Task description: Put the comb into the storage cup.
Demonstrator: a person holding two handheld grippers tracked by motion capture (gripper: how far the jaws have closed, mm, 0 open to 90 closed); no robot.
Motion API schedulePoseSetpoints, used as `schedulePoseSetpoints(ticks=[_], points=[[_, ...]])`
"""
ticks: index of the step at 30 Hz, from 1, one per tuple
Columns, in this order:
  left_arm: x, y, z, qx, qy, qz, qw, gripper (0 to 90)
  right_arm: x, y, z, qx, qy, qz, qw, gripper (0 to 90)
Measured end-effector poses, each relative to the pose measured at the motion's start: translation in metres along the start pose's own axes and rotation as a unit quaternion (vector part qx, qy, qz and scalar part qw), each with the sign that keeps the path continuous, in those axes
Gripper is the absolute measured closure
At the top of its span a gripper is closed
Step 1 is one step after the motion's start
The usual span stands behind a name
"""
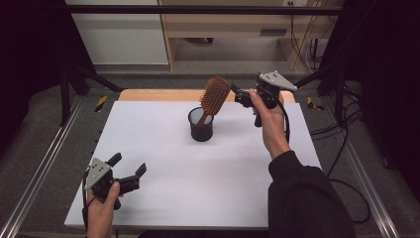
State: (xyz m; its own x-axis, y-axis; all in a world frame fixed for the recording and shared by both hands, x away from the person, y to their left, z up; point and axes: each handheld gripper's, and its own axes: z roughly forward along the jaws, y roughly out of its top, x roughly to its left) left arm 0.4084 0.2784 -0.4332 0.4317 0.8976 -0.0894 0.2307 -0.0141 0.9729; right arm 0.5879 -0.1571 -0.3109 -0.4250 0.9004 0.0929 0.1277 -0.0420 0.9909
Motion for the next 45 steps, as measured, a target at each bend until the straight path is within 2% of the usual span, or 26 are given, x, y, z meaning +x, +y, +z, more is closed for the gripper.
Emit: schedulePoseSetpoints(ticks=[5, 10, 24, 33, 40, 45], points=[[0.001, 0.001, -0.001, -0.004, 0.001, 0.002, 1.0, 2.7, -0.006, 0.0, -0.009, -0.004, -0.001, 0.003, 1.0, 5.2], [0.004, 0.001, -0.003, -0.01, 0.005, -0.001, 0.9999, 2.7, -0.012, 0.001, -0.018, -0.012, -0.003, -0.005, 0.9999, 5.0], [0.018, 0.003, -0.011, -0.023, 0.026, -0.001, 0.9994, 2.6, -0.027, -0.004, -0.038, -0.025, -0.015, -0.01, 0.9995, 4.0], [0.027, 0.004, -0.018, -0.034, 0.031, -0.011, 0.9989, 2.6, -0.034, -0.004, -0.046, -0.024, -0.02, -0.006, 0.9995, 3.3], [0.038, 0.004, -0.029, -0.043, 0.043, -0.019, 0.998, 2.5, -0.038, -0.007, -0.054, -0.022, -0.02, -0.006, 0.9995, 3.3], [0.04, 0.003, -0.029, -0.043, 0.045, -0.021, 0.9978, 2.5, -0.041, -0.008, -0.059, -0.022, -0.022, -0.008, 0.9995, 3.2]])
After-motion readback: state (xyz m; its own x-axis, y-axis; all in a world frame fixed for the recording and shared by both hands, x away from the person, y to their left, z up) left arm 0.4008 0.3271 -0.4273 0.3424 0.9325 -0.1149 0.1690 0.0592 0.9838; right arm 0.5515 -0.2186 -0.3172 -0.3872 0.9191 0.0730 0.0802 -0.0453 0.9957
